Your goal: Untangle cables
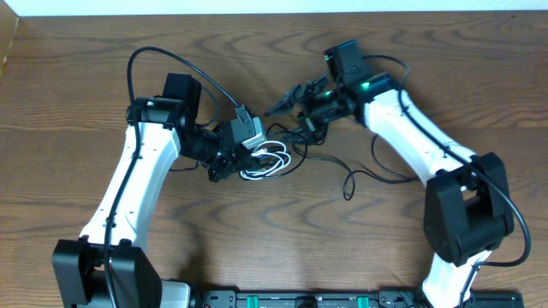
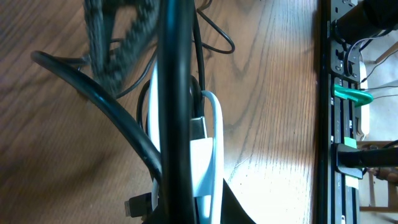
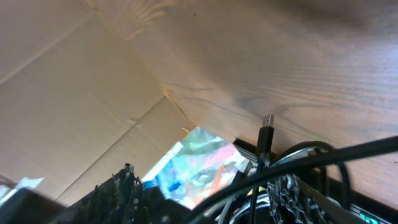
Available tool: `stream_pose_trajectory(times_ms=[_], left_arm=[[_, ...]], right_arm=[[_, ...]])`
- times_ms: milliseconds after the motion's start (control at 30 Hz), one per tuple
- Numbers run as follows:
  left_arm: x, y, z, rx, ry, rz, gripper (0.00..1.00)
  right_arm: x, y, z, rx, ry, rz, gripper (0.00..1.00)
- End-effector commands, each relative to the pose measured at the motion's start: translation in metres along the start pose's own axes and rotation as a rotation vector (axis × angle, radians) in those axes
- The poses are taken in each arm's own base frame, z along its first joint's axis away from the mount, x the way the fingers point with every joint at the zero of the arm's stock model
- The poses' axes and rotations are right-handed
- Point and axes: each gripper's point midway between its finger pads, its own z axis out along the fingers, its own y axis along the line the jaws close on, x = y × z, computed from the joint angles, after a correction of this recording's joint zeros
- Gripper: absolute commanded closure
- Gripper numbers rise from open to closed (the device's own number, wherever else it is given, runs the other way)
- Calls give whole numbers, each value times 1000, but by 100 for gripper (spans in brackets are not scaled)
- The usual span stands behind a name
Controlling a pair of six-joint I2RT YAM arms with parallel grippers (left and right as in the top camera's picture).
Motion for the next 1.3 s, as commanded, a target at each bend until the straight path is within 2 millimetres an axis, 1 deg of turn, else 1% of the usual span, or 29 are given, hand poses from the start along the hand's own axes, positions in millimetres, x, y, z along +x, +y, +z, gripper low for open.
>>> stream_pose_trajectory(times_ms=[0, 33, 100, 167, 233, 300, 400, 533, 600, 633, 667, 733, 833, 867, 933, 1033, 1167, 1200, 1267], left_arm=[[0, -2, 3, 19, -9, 11, 92], [0, -2, 3, 19, -9, 11, 92], [0, -2, 3, 19, -9, 11, 92], [0, -2, 3, 19, -9, 11, 92], [0, -2, 3, 19, -9, 11, 92], [0, -2, 3, 19, -9, 11, 92], [1, -2, 3, 16, -3, 11, 92], [4, 1, 3, 5, 15, 14, 92], [5, 2, 3, -2, 22, 16, 91], [5, 2, 3, -2, 22, 16, 58], [5, 2, 3, -2, 22, 16, 43], [5, 3, 3, -5, 21, 15, 29], [5, 4, 3, -10, 22, 16, 26], [5, 5, 3, -14, 26, 17, 23], [6, 7, 3, -25, 33, 8, 20], [2, 18, 2, -64, 18, -55, 19], [-9, 40, 0, -141, -33, -188, 17], [-17, 54, -1, -187, -76, -291, 15], [-19, 75, -4, -264, -99, -420, 15]], right_arm=[[2, -5, 13, 38, -38, 48, 34], [4, -3, 17, 38, -39, 50, 36], [8, 5, 23, 17, -41, 19, 43], [6, 20, 26, -29, -60, -55, 63], [-2, 35, 25, -72, -112, -157, 99], [-14, 42, 22, -86, -179, -257, 99], [-32, 44, 13, -68, -266, -387, 99], [-42, 45, 2, -55, -293, -555, 99], [-47, 44, -4, -50, -308, -603, 99], [-49, 44, -6, -49, -313, -615, 99], [-51, 44, -8, -47, -317, -628, 99], [-53, 45, -10, -46, -321, -658, 99], [-51, 48, -13, -59, -309, -734, 99], [-50, 49, -13, -64, -304, -755, 99], [-45, 54, -13, -85, -287, -814, 99], [-40, 60, -14, -107, -274, -873, 99], [-38, 64, -20, -118, -281, -915, 99], [-39, 67, -27, -121, -296, -933, 99], [-41, 68, -35, -125, -307, -939, 99]])
